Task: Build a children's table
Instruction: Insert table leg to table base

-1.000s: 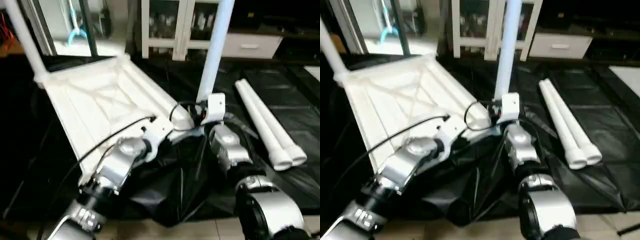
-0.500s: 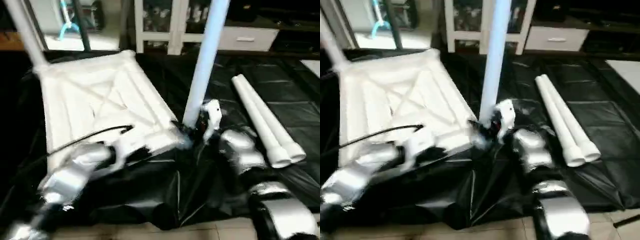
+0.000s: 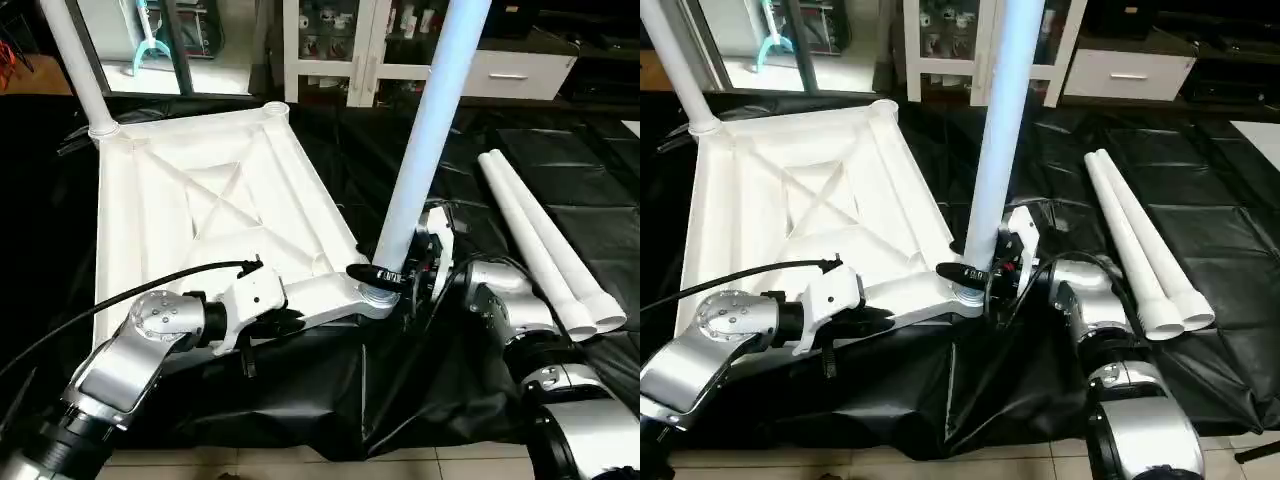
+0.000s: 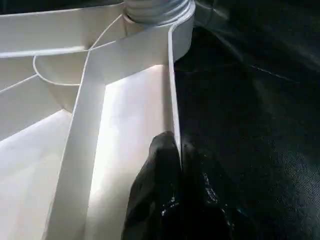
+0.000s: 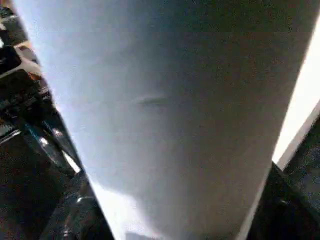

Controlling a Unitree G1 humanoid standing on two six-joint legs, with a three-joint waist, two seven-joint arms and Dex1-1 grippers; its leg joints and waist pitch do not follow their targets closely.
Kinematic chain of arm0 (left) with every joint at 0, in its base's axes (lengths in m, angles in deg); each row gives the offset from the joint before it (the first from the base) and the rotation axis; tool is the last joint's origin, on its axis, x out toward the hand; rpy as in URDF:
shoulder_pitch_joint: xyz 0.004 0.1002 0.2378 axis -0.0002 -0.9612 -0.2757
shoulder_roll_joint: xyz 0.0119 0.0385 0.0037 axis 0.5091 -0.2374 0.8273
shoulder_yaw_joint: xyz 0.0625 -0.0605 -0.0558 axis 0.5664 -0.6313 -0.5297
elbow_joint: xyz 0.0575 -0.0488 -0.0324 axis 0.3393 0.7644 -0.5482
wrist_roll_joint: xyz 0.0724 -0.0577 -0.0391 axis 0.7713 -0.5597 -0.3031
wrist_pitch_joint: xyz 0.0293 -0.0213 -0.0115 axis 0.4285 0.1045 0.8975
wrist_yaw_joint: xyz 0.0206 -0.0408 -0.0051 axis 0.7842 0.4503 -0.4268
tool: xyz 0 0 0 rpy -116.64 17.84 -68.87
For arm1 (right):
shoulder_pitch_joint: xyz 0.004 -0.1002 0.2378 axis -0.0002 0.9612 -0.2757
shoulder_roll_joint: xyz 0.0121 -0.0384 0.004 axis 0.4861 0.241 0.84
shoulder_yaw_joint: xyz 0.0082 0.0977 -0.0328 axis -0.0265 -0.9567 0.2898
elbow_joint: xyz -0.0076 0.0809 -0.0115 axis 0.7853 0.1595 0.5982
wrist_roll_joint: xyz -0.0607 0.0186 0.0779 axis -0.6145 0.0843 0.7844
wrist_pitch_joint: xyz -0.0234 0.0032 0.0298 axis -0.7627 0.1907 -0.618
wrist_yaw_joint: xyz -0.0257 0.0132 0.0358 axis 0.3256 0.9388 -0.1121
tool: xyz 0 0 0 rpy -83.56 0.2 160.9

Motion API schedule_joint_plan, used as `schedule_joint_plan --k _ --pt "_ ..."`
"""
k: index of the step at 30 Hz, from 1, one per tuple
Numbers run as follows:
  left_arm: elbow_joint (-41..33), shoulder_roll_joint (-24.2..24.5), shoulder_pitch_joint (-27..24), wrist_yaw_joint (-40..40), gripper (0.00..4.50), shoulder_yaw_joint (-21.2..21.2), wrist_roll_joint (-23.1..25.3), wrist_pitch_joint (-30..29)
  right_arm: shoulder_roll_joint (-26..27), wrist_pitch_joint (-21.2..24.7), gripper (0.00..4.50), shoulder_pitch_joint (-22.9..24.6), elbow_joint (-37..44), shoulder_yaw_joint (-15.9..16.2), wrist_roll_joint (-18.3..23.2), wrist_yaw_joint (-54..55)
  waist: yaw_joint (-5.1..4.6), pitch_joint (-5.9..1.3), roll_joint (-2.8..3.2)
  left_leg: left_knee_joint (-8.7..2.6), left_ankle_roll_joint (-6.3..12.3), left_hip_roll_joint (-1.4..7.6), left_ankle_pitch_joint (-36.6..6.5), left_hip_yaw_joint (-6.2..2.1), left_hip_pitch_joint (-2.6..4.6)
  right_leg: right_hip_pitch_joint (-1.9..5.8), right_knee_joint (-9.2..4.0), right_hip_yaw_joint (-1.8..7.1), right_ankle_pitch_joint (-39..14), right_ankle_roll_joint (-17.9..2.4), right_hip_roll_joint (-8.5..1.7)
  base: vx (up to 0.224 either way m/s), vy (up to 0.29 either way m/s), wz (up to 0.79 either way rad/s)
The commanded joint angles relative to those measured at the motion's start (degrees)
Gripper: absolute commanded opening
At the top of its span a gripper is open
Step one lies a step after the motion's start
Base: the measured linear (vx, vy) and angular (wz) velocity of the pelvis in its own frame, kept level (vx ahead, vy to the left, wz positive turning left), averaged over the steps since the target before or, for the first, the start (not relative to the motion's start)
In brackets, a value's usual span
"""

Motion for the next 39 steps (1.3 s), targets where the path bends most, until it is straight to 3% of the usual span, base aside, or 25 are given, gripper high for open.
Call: schedule_joint_plan --k 1,2,4,5,6,7,8,9,15,20,21,23,24,25,26,27,28,30,32,33,34,35,39 --pt "1.82 -1.46 1.04 2.31 0.00 1.79 2.26 -2.86 1.32 0.51 2.33 0.24 -4.29 -1.21 -3.85 16.12 -0.18 -3.37 0.52 -2.89 3.61 -0.04 3.31 0.26 0.84 3.14 -2.93 2.56 29.98 -13.13 -4.71 0.000 0.000 0.00" --pt "1.82 -1.46 1.04 2.31 0.00 1.79 2.26 -2.86 1.32 0.51 2.33 0.24 -4.29 -1.21 -3.85 16.12 -0.18 -3.37 0.52 -2.89 3.61 -0.04 3.31 0.26 0.84 3.14 -2.93 2.56 29.98 -13.13 -4.71 0.000 0.000 0.00" --pt "3.04 -4.56 3.33 6.46 0.00 2.26 3.68 -8.43 4.35 0.80 2.15 -0.70 -7.14 -1.90 -5.64 30.43 -0.68 -2.86 0.73 -3.48 0.59 -0.03 -0.59 0.24 1.12 2.93 -3.81 2.84 20.29 -13.76 -5.07 0.000 0.000 0.00" --pt "3.04 -4.56 3.33 6.46 0.00 2.26 3.68 -8.43 4.35 0.80 2.15 -0.70 -7.14 -1.90 -5.64 30.43 -0.66 -2.95 0.82 -3.42 0.28 -0.07 -1.15 0.20 1.16 3.05 -3.92 2.90 18.78 -13.89 -5.15 0.000 0.000 0.00" --pt "4.60 -7.41 5.09 10.32 0.00 2.04 4.70 -12.10 6.27 1.37 2.10 -1.20 -8.63 -2.75 -5.84 38.25 -0.76 -2.92 0.65 -3.37 0.08 -0.21 -1.54 0.23 0.86 3.37 -4.01 3.07 17.94 -13.65 -5.05 0.000 0.000 0.00" --pt "7.20 -11.70 7.33 16.19 0.00 0.80 5.57 -15.85 8.89 1.95 2.08 -1.59 -9.98 -4.33 -4.59 44.41 -0.88 -2.86 1.16 -3.47 -0.45 -0.08 -0.53 0.30 1.19 2.85 -4.02 3.05 18.55 -13.61 -4.99 0.000 0.000 0.00" --pt "8.14 -13.25 8.10 18.27 0.00 0.30 5.89 -17.15 9.82 2.14 2.06 -1.72 -10.42 -4.90 -4.10 46.48 -0.73 -2.96 1.01 -3.47 -0.66 0.07 -0.40 0.27 1.52 2.97 -4.21 3.07 18.41 -13.74 -5.10 0.000 0.000 0.00" --pt "10.37 -16.71 9.92 22.83 0.00 -0.75 6.61 -19.57 11.92 2.42 2.05 -2.02 -11.42 -6.00 -3.10 50.58 -0.68 -3.09 0.93 -3.38 -0.92 -0.24 -0.12 0.30 1.23 3.27 -3.93 3.13 19.40 -13.69 -4.84 0.000 0.000 0.00" --pt "14.43 -24.16 14.28 26.29 0.00 -0.15 6.46 -19.28 19.32 -0.06 2.03 -3.05 -13.28 -5.86 -3.47 55.03 -0.24 -3.06 0.81 -3.63 -0.98 -0.38 -3.24 0.07 1.35 3.39 -4.45 2.98 18.57 -11.23 -4.99 0.000 0.000 0.00" --pt "11.08 -20.41 11.74 19.90 0.00 1.74 6.05 -14.07 18.43 -2.47 2.03 -3.58 -10.94 -6.98 -1.30 44.53 -0.28 -3.42 0.83 -3.52 0.24 -0.33 -1.37 -0.20 0.94 3.82 -4.04 2.85 22.75 -10.91 -4.98 0.000 0.000 0.00" --pt "10.03 -19.00 10.71 18.18 0.00 1.89 5.78 -13.32 17.24 -3.18 2.38 -3.57 -10.32 -6.66 -1.43 42.20 -0.40 -3.47 0.76 -3.51 0.55 -0.31 -0.29 -0.27 0.89 3.94 -3.81 2.76 25.13 -11.02 -4.88 0.000 0.000 0.00" --pt "4.44 -11.40 5.41 8.74 0.00 2.50 3.63 -6.05 11.06 -4.71 2.59 -3.14 -6.96 -5.61 -1.15 31.59 -0.72 -3.70 0.87 -3.44 1.75 -0.29 0.50 -0.52 0.40 4.42 -3.50 2.57 29.25 -11.07 -4.94 0.000 0.000 0.00" --pt "3.75 -10.45 4.70 7.51 0.00 2.51 3.29 -5.49 10.29 -4.43 2.59 -3.05 -6.50 -5.54 -1.00 29.82 -1.00 -3.92 0.94 -3.19 2.54 -0.24 1.75 -0.46 0.33 4.60 -3.13 2.57 33.55 -11.02 -4.68 0.000 0.000 0.00" --pt "1.59 -7.48 2.46 3.68 0.00 2.53 2.21 -4.00 7.90 -3.32 2.76 -2.76 -5.05 -5.34 -0.56 24.08 -1.18 -3.99 0.89 -2.91 3.61 -0.32 3.40 -0.41 0.39 4.59 -2.73 2.47 37.71 -11.00 -4.36 0.000 0.000 0.00" --pt "1.59 -7.48 2.46 3.68 0.00 2.53 2.21 -4.00 7.90 -3.32 2.82 -2.76 -5.05 -5.34 -0.56 24.08 -1.18 -3.99 0.89 -2.91 3.61 -0.32 3.40 -0.41 0.39 4.59 -2.73 2.47 37.71 -11.00 -4.36 0.000 0.000 0.00" --pt "-0.35 -3.31 -0.27 -0.06 0.00 3.35 2.25 -1.09 4.40 -4.26 2.90 -2.19 -3.85 -3.24 -2.33 18.51 -0.98 -4.03 0.95 -2.71 4.65 -0.17 5.04 -0.27 0.86 4.10 -2.56 2.26 39.85 -11.33 -4.28 0.000 0.000 0.00" --pt "-1.95 -0.29 -2.56 -2.48 0.00 3.40 1.81 -0.46 1.16 -3.87 2.99 -1.59 -2.67 -1.65 -3.39 12.22 -0.86 -4.45 0.87 -2.25 5.38 -0.47 7.72 -0.28 0.35 4.84 -1.73 2.28 44.70 -10.71 -3.72 0.000 0.000 0.00" --pt "-2.51 0.78 -3.44 -3.23 0.00 3.25 1.52 -0.46 -0.11 -3.45 2.99 -1.37 -2.23 -1.31 -3.69 9.28 -0.66 -4.25 0.99 -2.12 5.68 -0.30 8.88 -0.20 0.35 4.24 -1.39 1.98 47.33 -9.91 -3.66 0.000 0.000 0.00" --pt "-3.68 2.02 -5.09 -4.19 0.00 2.03 0.32 -0.94 -2.74 0.39 2.99 -0.76 -0.09 -1.68 -1.47 1.11 -0.25 -4.31 1.08 -2.07 5.16 -0.10 7.96 -0.10 0.58 4.09 -1.40 1.91 46.45 -9.96 -3.77 0.000 0.000 0.00" --pt "-3.40 1.89 -5.37 -3.20 0.00 0.96 0.08 -0.64 -4.03 2.27 2.99 -0.71 0.44 -2.18 -0.10 -2.49 -0.05 -4.10 0.86 -2.17 4.62 -0.09 6.82 0.02 0.55 3.97 -1.64 1.74 43.92 -10.16 -3.60 0.000 0.000 0.00" --pt "-3.21 1.89 -5.44 -2.69 0.00 0.56 -0.09 -0.38 -4.41 2.59 2.82 -0.69 0.47 -2.22 0.41 -3.51 0.03 -4.08 0.56 -2.18 4.57 -0.09 6.47 0.13 0.65 3.89 -1.79 1.75 42.81 -10.24 -3.57 0.000 0.000 0.00" --pt "-2.27 1.24 -4.87 -1.34 0.00 -0.08 -0.04 -0.40 -4.65 2.72 2.64 -0.84 -0.33 -2.67 0.76 -3.52 0.26 -4.07 0.72 -2.21 4.45 -0.07 5.97 0.16 0.61 3.79 -1.85 1.91 41.13 -10.68 -3.86 0.000 0.000 0.00" --pt "-1.52 0.76 -4.30 -0.36 0.00 -0.54 -0.04 -0.59 -4.70 3.23 2.45 -0.77 -0.90 -2.72 0.97 -4.03 0.66 -3.77 0.38 -2.44 4.02 -0.06 3.59 0.28 0.62 3.50 -2.48 2.29 33.97 -11.94 -4.42 0.000 0.000 0.00"
